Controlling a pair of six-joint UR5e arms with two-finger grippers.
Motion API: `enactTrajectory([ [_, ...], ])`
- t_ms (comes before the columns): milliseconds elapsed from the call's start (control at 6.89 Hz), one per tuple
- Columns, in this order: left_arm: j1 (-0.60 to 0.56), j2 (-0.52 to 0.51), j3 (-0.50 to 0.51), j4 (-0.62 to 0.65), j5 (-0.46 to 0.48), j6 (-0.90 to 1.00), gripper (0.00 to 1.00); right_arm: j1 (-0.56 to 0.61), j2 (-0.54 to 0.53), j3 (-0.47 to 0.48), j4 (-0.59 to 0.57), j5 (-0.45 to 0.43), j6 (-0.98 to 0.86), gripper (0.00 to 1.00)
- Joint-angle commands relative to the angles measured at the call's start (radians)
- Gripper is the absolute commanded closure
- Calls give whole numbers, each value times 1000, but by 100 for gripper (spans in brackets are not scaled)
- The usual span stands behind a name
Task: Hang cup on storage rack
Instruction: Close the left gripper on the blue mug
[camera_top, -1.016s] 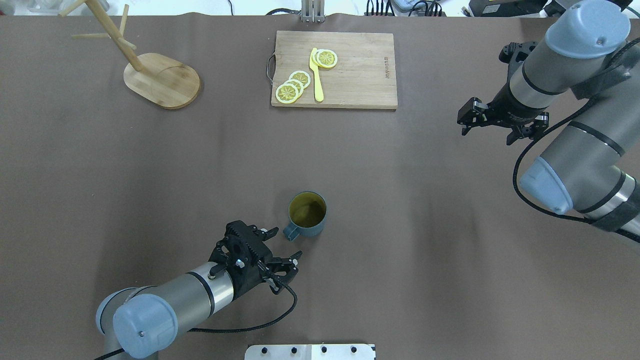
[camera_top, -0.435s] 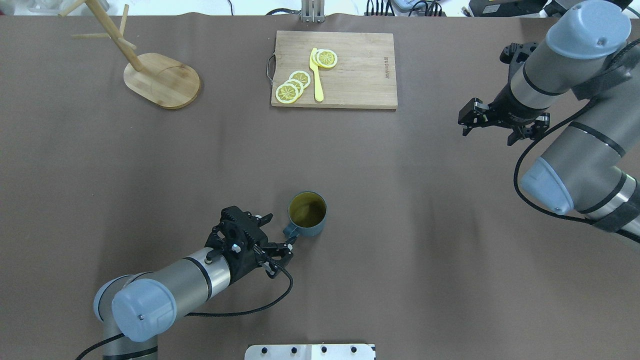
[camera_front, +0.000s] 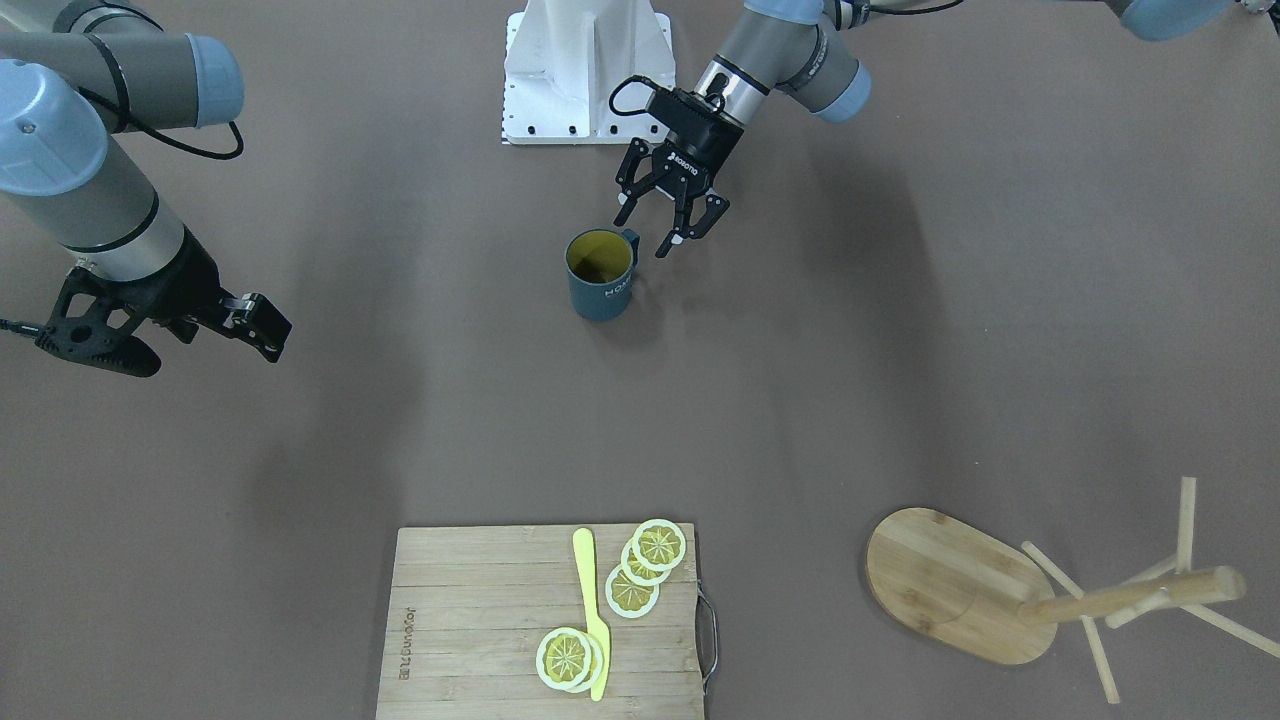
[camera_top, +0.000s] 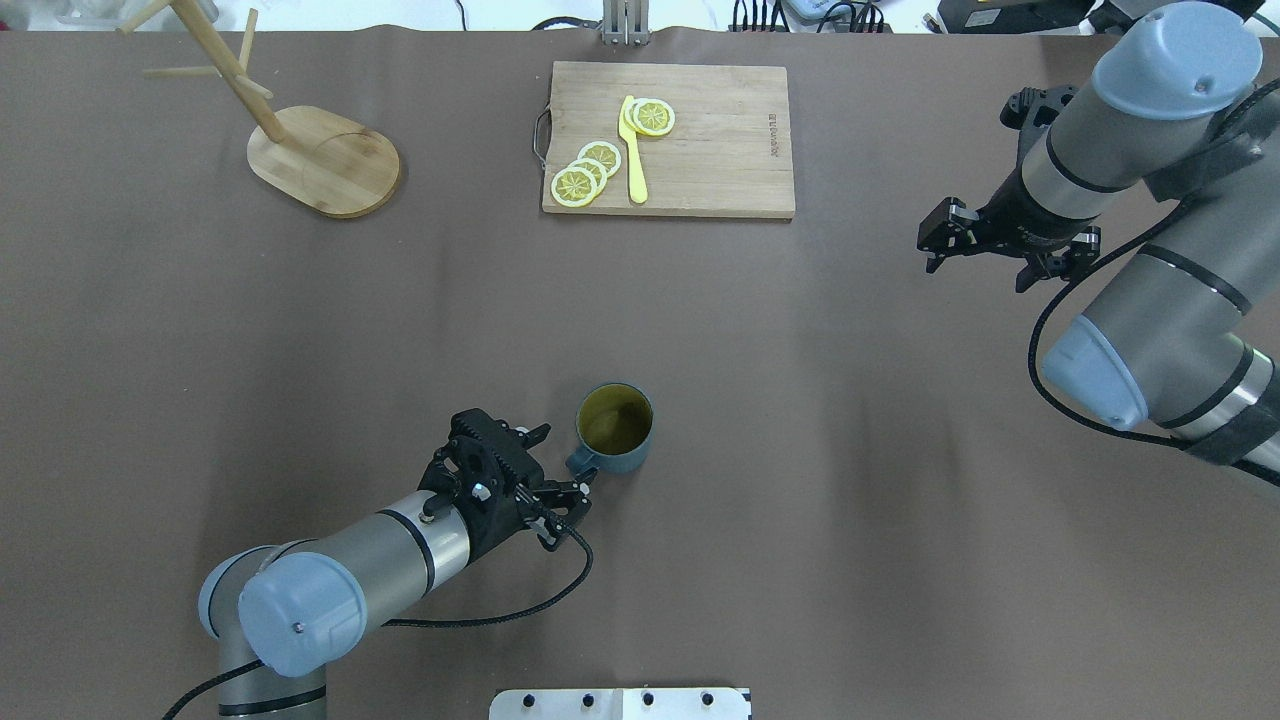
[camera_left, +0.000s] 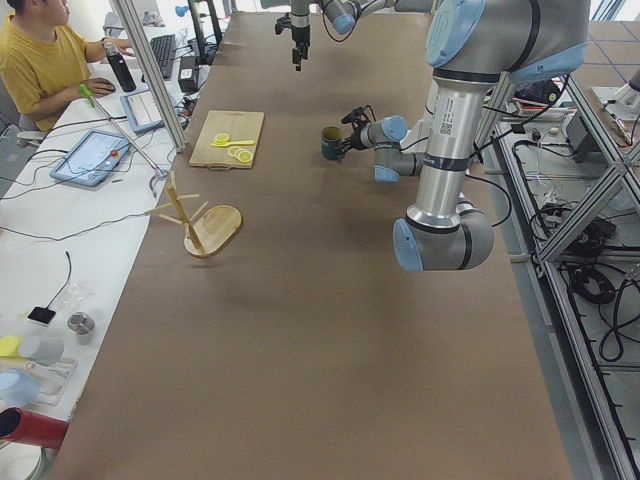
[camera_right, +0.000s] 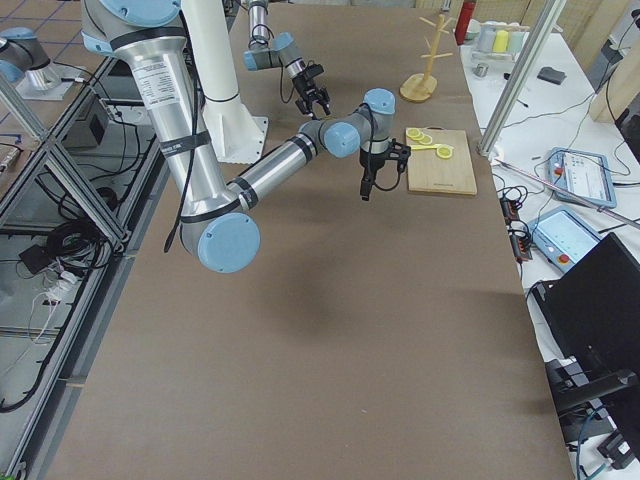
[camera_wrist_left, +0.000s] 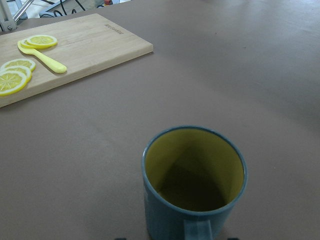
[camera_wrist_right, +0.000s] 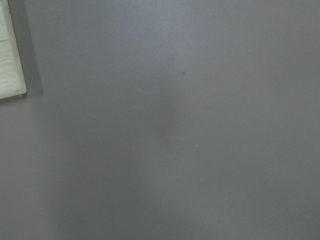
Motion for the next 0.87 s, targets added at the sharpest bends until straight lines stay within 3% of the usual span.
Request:
enactTrajectory([
  [0, 0, -10, 9, 0, -1, 1, 39, 1, 0, 2, 0, 0, 1, 0],
  [145, -2, -13, 9, -1, -1, -1, 54, 1, -1, 2, 0, 0, 3, 0],
  [290, -2, -17, 9, -1, -1, -2, 80, 1, -1, 3, 0, 2, 3, 0],
  [435, -3, -20, 9, -1, -1, -2, 95, 1, -1, 5, 0, 2, 4, 0],
  [726, -15, -26, -3, -3, -25, -13, 100, 1, -3, 5, 0, 0, 7, 0],
])
